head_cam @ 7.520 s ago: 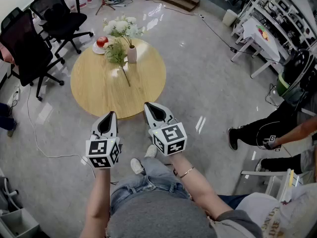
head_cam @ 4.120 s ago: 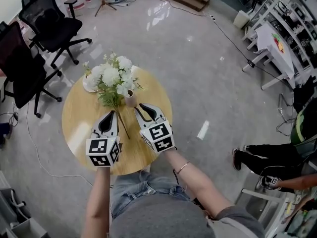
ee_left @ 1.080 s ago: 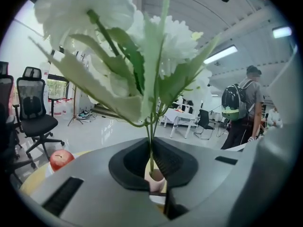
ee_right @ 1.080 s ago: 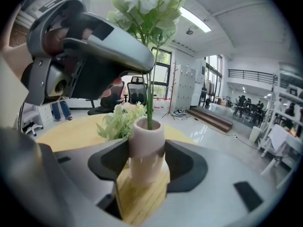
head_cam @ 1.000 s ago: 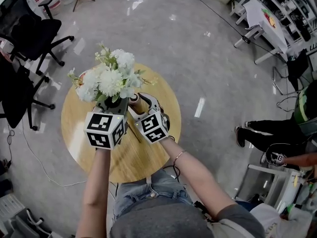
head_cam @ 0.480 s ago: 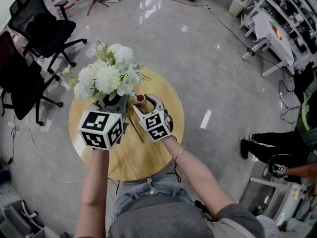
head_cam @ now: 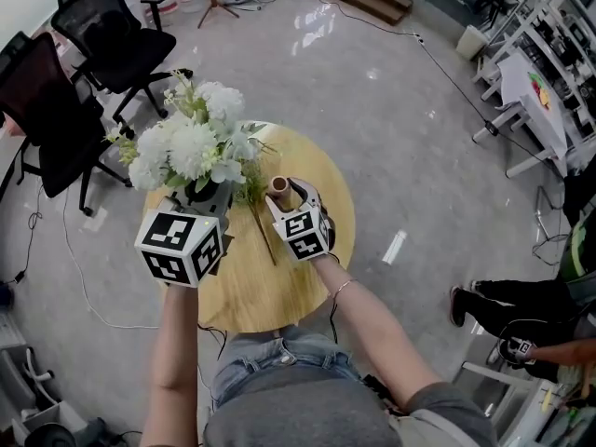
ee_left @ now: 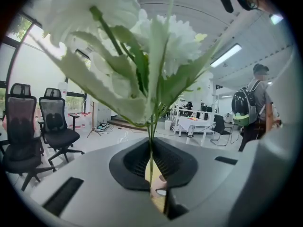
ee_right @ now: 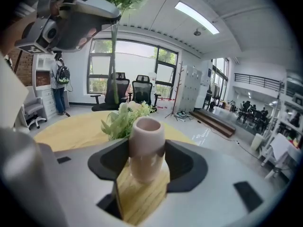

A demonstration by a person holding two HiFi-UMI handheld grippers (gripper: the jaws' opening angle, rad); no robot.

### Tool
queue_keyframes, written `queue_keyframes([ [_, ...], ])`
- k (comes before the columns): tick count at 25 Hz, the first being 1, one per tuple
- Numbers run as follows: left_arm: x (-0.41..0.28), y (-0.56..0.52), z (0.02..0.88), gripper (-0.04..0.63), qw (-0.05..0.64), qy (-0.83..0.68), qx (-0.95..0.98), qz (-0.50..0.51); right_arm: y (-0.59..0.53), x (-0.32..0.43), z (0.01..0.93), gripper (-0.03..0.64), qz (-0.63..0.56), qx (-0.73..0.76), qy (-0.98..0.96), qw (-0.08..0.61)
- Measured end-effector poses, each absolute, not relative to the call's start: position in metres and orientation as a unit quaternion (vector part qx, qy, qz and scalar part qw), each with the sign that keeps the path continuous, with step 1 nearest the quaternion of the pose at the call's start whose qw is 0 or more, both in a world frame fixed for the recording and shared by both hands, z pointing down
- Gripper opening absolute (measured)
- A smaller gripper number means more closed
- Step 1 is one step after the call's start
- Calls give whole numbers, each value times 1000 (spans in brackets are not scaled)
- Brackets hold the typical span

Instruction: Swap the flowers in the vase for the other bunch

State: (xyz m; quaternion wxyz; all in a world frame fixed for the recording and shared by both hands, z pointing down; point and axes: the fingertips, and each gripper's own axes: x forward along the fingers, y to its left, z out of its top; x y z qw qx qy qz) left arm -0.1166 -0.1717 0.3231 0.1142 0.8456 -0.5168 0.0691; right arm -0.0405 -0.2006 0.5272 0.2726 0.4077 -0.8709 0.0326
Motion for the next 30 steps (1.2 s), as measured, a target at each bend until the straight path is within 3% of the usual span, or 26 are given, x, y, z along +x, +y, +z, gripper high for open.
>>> queue_keyframes([
  [8, -161, -120, 376, 28, 162, -549, 811, 118, -194, -50, 538, 245, 40, 417, -868, 265],
  [30, -182, -85, 499, 28, 335, -525, 752, 215, -205, -46, 535, 244, 66, 423, -868, 251],
])
